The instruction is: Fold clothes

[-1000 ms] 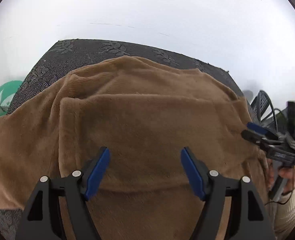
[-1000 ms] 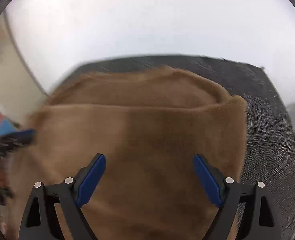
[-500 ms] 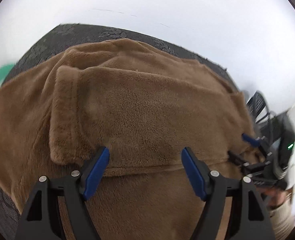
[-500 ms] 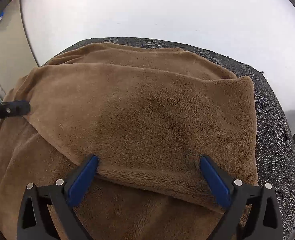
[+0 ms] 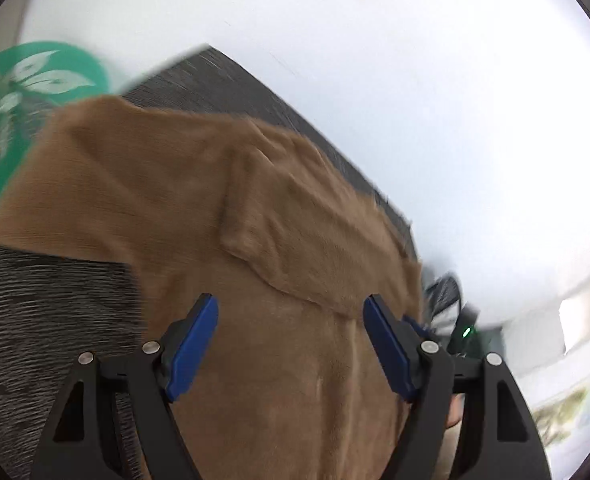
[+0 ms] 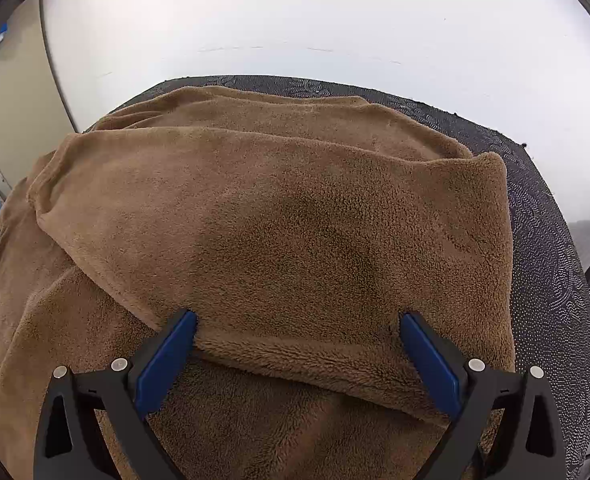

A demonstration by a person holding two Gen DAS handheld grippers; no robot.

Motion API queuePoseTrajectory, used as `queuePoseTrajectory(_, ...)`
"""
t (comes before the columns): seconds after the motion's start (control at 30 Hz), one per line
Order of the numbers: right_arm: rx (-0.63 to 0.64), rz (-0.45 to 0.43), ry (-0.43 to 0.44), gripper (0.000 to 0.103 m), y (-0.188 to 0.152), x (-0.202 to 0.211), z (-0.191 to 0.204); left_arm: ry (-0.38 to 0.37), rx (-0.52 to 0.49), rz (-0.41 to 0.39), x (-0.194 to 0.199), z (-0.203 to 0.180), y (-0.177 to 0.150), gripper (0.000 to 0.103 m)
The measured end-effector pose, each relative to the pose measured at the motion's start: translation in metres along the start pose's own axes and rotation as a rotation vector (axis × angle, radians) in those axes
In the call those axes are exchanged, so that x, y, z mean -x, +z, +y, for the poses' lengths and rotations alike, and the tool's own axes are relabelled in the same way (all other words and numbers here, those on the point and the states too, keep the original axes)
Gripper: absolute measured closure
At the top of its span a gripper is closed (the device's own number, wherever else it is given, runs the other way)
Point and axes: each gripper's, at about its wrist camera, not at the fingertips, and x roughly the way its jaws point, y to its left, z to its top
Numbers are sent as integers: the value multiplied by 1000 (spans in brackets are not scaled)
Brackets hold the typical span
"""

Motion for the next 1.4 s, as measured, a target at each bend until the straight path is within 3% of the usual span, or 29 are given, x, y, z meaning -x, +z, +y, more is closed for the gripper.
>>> queuePoseTrajectory(0.17,2,0,-3,1,0,1,1,25,154,-84,55,56,20,19)
queuePoseTrajectory(0.3,3,-1,-6,1,0,1,2,-32,327,-70,75,111,28,16)
queuePoseTrajectory(0.53,4,-2,-13,1,0,1,2,22,468,-48,70,177,42,15)
queuePoseTrajectory(0.63,3,-2,-14,1,0,1,1,7,515,10,49,200,46,15)
queuePoseTrajectory(0.73,3,-2,-15,1,0,1,1,-64,603,87,22,223,42,15)
queuePoseTrajectory(0.93,1,-2,-16,1,0,2,2,-350,786,175,-24,246,27,15)
queuePoseTrajectory(1.03,1,-1,-17,1,0,2,1,-398,837,207,-38,251,27,15)
queuePoseTrajectory(1.17,1,-1,-19,1,0,1,1,-435,930,134,-43,262,34,13)
queuePoseTrajectory(1.3,1,-2,-20,1,0,2,1,-481,1014,116,-61,270,38,6)
queuePoseTrajectory(1.4,2,-2,-19,1,0,2,1,-467,1034,93,-66,272,39,6)
